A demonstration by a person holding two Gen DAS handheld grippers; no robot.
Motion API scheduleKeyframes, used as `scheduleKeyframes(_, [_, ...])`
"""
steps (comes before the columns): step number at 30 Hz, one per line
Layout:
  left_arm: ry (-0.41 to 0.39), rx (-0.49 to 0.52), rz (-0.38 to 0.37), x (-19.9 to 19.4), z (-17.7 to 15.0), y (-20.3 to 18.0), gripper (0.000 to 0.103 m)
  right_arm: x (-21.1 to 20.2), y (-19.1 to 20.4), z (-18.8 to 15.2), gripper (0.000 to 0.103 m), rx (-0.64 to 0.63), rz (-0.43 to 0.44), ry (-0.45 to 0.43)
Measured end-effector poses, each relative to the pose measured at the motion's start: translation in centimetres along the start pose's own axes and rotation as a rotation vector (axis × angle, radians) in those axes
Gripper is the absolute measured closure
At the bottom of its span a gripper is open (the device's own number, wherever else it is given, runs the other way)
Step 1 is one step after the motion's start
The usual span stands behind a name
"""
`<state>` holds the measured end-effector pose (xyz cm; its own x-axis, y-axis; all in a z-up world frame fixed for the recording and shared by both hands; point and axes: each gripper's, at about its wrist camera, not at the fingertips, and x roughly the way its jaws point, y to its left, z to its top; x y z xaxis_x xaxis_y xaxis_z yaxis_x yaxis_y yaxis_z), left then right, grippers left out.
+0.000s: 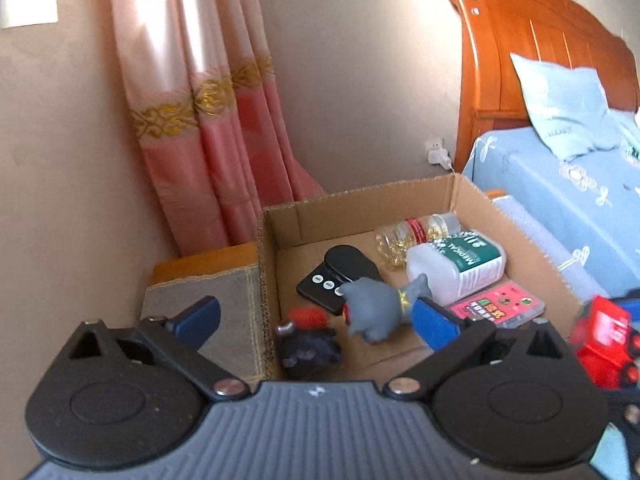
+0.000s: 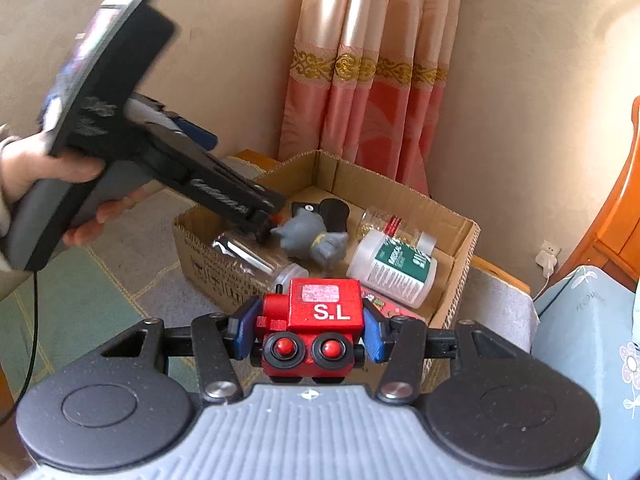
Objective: Organize rigid objects
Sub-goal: 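Carry both train cars over the box and open the left tool to drop the black car, then lower the red S.L train into the box and open the right tool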
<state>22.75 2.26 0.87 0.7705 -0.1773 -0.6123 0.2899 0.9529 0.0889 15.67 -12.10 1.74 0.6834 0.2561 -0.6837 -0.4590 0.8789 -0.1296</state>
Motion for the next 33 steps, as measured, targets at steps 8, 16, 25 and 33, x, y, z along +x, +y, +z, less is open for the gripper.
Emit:
scheduleKeyframes(8, [-0.041,-0.055,0.099,-5.2,-2.9,1.3,0.001,1.7,-0.8,3.3,0.046,0.027,0.026,-0.004])
scheduleKeyframes(16, [-0.101,-0.143,0.202,-9.6,-6.3,2.1,0.001,7.3,-1.9,9.4,0.046,0.081,0.047,0.025])
scheduleKeyframes(25, [-0.096,-0.213,0.23,-11.3,-9.6,2.8,0.001,16.9,-2.5,14.1,0.046,0.163,0.049,0.142])
scheduleKeyframes(33, [-0.056,-0.229,0.244,-10.9,-10.2,3.5,0.001,19.2,-1.9,14.9,0.004,0.17,-0.003,0.162])
